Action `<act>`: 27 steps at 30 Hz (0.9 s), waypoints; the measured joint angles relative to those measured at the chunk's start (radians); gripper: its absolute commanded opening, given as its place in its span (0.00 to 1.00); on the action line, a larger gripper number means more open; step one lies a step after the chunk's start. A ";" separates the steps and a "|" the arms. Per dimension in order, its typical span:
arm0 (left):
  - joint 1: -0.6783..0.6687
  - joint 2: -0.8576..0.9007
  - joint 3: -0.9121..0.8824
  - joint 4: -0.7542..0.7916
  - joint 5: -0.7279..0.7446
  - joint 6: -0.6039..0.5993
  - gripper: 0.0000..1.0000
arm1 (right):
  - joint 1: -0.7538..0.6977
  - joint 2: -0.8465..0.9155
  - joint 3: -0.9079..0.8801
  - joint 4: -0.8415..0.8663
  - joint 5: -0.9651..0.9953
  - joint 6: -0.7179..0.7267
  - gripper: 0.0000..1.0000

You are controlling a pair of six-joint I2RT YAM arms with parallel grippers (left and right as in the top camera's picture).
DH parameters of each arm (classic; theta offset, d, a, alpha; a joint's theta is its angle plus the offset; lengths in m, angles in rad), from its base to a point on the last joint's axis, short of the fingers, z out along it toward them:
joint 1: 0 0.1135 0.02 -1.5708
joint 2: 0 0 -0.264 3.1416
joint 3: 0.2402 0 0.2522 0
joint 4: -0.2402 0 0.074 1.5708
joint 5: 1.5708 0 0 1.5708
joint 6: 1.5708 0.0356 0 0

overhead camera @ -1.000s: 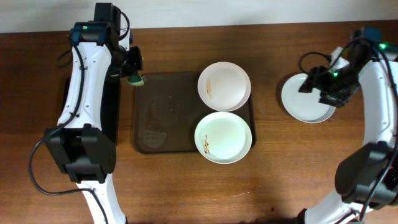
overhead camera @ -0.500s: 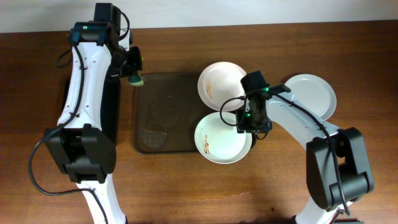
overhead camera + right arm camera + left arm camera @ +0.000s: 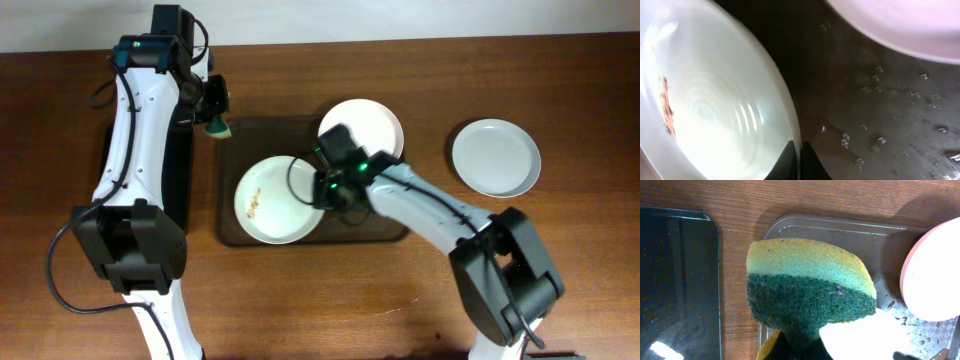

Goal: Clean dirty plates on tray and stack at the side
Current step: 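Grasp the bottom-center plate rim with the right gripper, then scrub the held plate with the sponge in the left gripper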

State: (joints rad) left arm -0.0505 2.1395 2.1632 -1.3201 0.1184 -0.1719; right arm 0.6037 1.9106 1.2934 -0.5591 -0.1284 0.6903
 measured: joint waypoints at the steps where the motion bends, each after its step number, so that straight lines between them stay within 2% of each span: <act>1: 0.000 0.000 0.000 0.000 -0.001 0.000 0.01 | 0.048 0.005 0.000 0.023 0.071 0.041 0.04; 2: 0.000 0.000 0.000 0.000 -0.003 0.000 0.01 | 0.074 0.010 0.000 0.034 0.115 0.058 0.04; 3: 0.000 0.000 0.000 0.000 -0.003 0.000 0.01 | 0.090 0.018 0.000 0.038 0.163 0.076 0.12; 4: 0.000 0.000 0.000 0.000 -0.003 0.000 0.01 | 0.090 0.027 0.000 0.039 0.185 0.090 0.28; 5: 0.000 0.000 -0.002 0.000 -0.004 0.000 0.01 | 0.088 0.035 0.000 0.042 0.196 0.096 0.35; 7: 0.000 0.000 -0.019 0.000 -0.003 0.000 0.01 | 0.072 0.056 0.000 0.055 0.193 0.106 0.39; 13: 0.000 0.000 -0.026 0.000 -0.003 0.000 0.01 | 0.000 0.104 0.000 0.127 0.027 0.115 0.36; 14: 0.000 0.000 -0.026 -0.004 -0.003 0.000 0.01 | -0.001 0.111 0.004 0.140 -0.010 0.115 0.26; 15: -0.001 0.000 -0.026 -0.012 -0.003 0.000 0.00 | -0.001 0.119 0.008 0.143 -0.051 0.121 0.10; 16: -0.005 0.000 -0.026 -0.020 -0.003 0.000 0.00 | -0.003 0.124 0.008 0.143 -0.072 0.123 0.05; 20: -0.069 0.002 -0.080 -0.043 -0.003 0.060 0.01 | -0.013 0.133 0.008 0.141 -0.107 0.129 0.04; 25: -0.109 0.005 -0.391 0.092 -0.004 0.100 0.01 | -0.035 0.133 0.008 0.132 -0.125 0.129 0.04; 27: -0.109 0.009 -0.502 0.197 -0.004 0.137 0.00 | -0.039 0.134 0.008 0.133 -0.126 0.129 0.04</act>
State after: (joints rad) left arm -0.1596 2.1487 1.6615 -1.1229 0.1146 -0.0345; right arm 0.5644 2.0449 1.3018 -0.4259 -0.2543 0.8188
